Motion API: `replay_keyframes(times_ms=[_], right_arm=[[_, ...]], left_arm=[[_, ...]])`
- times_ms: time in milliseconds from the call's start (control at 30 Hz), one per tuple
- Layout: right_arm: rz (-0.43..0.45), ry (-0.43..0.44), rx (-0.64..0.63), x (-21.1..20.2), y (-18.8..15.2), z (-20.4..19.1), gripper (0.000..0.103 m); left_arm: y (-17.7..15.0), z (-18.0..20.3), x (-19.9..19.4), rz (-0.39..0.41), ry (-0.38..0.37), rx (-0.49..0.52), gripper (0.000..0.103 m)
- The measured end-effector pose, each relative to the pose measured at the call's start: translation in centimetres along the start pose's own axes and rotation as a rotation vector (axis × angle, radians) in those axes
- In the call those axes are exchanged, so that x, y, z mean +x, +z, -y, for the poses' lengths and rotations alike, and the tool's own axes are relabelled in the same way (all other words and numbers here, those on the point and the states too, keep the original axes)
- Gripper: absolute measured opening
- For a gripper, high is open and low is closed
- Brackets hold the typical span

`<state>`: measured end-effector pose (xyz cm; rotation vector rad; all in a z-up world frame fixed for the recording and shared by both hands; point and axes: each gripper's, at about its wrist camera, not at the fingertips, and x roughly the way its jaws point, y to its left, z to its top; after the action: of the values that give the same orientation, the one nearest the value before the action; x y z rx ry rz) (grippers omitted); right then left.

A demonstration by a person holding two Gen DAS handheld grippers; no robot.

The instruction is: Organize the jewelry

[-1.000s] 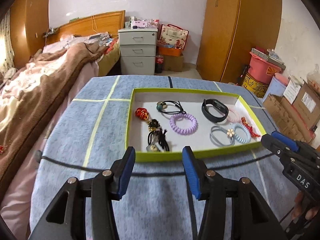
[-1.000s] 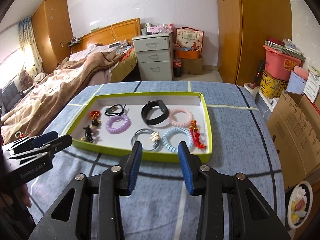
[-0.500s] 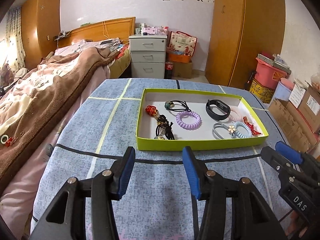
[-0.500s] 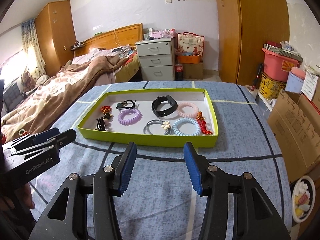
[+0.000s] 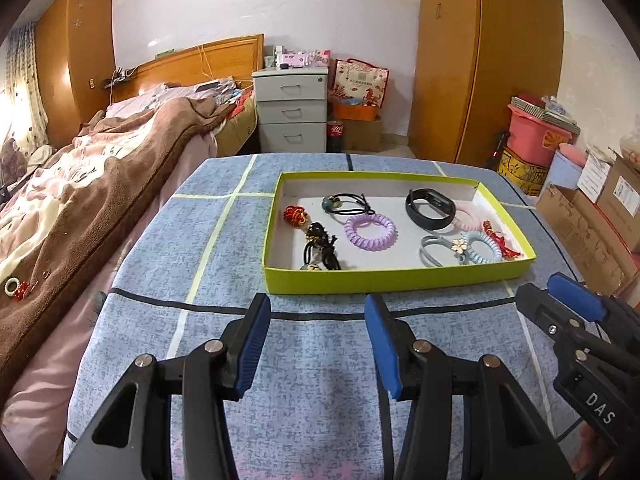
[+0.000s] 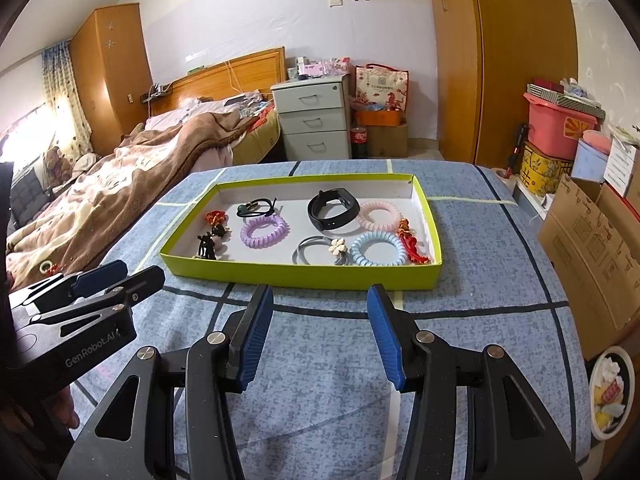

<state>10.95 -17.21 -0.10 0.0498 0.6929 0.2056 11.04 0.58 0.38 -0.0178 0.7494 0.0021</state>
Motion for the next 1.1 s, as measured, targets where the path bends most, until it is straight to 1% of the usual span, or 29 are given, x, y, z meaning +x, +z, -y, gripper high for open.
replay_keyframes(times_ms=[333,1100], right_arm=[[0.0,-0.004,0.009,-0.01,0.1,0.12,0.05],[-0.011,-0.005,0.009,0.3,0.03,-0.12,0.05]], left_arm=[[-0.08,-0.28,-0.32,-0.001,0.006,-0.002,0.051],[-0.16,-0.26,0.02,-0.014,-0.006,-0.005,0.051]])
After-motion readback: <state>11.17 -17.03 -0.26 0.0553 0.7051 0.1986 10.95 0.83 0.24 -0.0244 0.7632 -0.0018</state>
